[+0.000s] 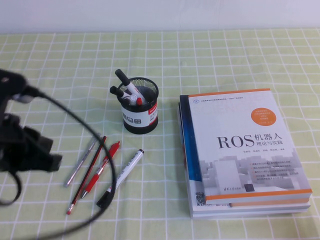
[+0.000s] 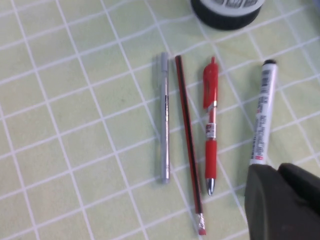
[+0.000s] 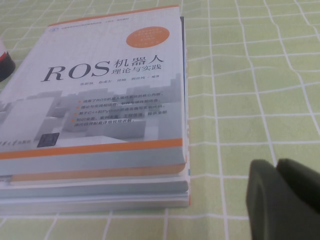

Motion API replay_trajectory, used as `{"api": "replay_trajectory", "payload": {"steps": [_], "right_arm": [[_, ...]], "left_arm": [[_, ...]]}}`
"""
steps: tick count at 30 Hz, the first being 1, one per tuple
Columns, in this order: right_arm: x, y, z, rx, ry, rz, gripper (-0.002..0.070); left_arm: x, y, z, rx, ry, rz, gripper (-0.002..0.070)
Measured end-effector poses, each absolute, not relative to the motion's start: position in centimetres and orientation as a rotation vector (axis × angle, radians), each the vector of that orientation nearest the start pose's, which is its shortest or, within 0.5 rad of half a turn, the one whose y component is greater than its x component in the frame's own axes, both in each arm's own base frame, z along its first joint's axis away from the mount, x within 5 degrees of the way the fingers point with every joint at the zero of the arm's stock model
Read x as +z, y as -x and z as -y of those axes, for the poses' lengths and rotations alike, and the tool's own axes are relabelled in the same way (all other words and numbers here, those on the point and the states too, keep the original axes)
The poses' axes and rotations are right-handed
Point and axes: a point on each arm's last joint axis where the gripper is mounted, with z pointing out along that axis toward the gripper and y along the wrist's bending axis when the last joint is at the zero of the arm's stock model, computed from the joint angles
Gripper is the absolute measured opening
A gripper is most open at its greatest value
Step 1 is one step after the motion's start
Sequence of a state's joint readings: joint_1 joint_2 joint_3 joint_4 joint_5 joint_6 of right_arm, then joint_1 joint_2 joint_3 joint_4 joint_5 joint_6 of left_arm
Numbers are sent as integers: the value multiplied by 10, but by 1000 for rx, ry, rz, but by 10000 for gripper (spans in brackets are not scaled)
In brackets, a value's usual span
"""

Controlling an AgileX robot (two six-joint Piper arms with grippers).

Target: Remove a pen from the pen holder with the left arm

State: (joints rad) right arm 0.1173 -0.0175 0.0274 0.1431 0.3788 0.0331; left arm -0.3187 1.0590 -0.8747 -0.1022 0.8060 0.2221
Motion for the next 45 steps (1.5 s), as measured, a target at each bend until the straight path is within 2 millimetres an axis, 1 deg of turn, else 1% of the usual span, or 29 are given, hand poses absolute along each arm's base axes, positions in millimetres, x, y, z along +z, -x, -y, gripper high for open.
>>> {"api": "replay_trajectory", "payload": {"steps": [3,7,10,12,17,25,28,33,37,41,45], "right_arm": [[171,-51,-11,245,-9,-1876,-12],[171,-51,-11,245,-9,-1876,-13],[171,-51,-11,245,-9,-1876,-13],[171,-51,-11,245,-9,-1876,-12],[171,-51,-11,245,-9,-1876,-12],[171,-51,-11,245,-9,-1876,-13],[171,-51,-11,245,-9,-1876,-13],[171,-51,-11,245,-9,-1876,-12],[171,-51,-11,245,-9,-1876,-12],[171,-51,-11,245,-9,-1876,-12],[171,-51,-11,245,-9,-1876,-12]], "left_arm": [[317,-162,60,-178,-565,-2315,-1],[308,-128,49,-193,-517,-2210,-2],[299,-109,43,-226,-457,-2151,-2],[293,-100,40,-231,-434,-2129,-2],[289,-93,33,-165,-449,-2092,-2],[286,-92,32,-152,-455,-2115,-2],[282,-93,32,-159,-436,-2073,-2],[258,-84,24,-129,-353,-1913,-2],[230,-72,15,-91,-246,-1822,-3],[203,-61,9,-67,-157,-1776,-3],[188,-56,7,-70,-111,-1750,-3]]}}
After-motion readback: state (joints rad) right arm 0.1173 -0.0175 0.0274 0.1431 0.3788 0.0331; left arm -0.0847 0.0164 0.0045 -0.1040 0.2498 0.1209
